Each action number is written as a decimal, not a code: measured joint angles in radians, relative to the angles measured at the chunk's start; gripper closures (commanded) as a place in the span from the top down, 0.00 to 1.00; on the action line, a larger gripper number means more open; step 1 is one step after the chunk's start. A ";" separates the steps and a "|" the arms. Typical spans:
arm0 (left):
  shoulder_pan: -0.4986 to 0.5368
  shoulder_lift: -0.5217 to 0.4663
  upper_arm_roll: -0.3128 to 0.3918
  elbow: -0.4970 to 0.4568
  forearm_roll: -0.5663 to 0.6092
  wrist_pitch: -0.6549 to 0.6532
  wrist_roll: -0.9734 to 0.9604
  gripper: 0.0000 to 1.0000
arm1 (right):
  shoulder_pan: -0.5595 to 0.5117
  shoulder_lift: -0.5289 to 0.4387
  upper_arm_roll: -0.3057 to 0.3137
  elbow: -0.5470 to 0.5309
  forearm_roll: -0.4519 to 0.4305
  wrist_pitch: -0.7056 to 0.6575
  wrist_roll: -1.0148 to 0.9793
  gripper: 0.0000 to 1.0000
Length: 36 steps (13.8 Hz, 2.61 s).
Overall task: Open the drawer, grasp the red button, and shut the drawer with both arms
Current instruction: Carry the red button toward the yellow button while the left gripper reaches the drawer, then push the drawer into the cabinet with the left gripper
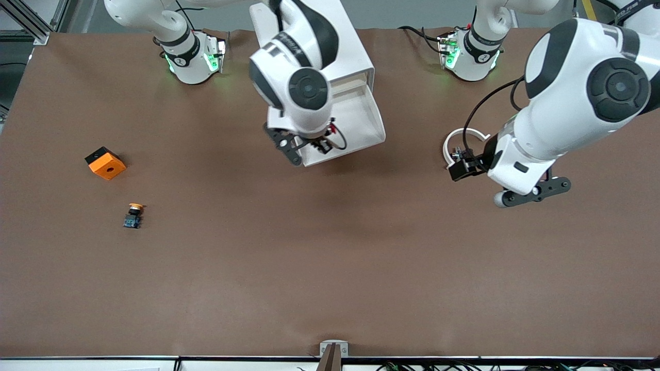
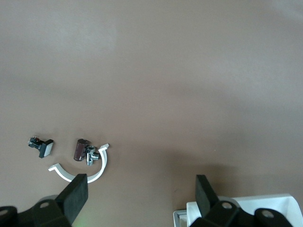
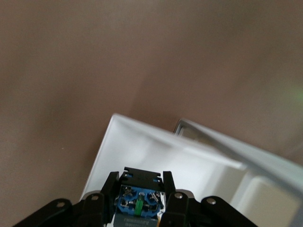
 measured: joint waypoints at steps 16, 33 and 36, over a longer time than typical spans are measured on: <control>-0.277 0.286 -0.098 -0.195 -0.039 0.455 -0.315 1.00 | -0.638 -0.070 -0.013 -0.397 -0.153 0.440 -1.613 0.12; -0.364 0.244 -0.322 -0.324 -0.081 0.406 -0.652 1.00 | -0.687 0.063 -0.011 -0.606 -0.160 0.852 -1.622 0.15; -0.385 0.241 -0.324 -0.324 -0.080 0.404 -0.690 1.00 | -0.690 0.069 -0.011 -0.606 -0.160 0.854 -1.622 0.23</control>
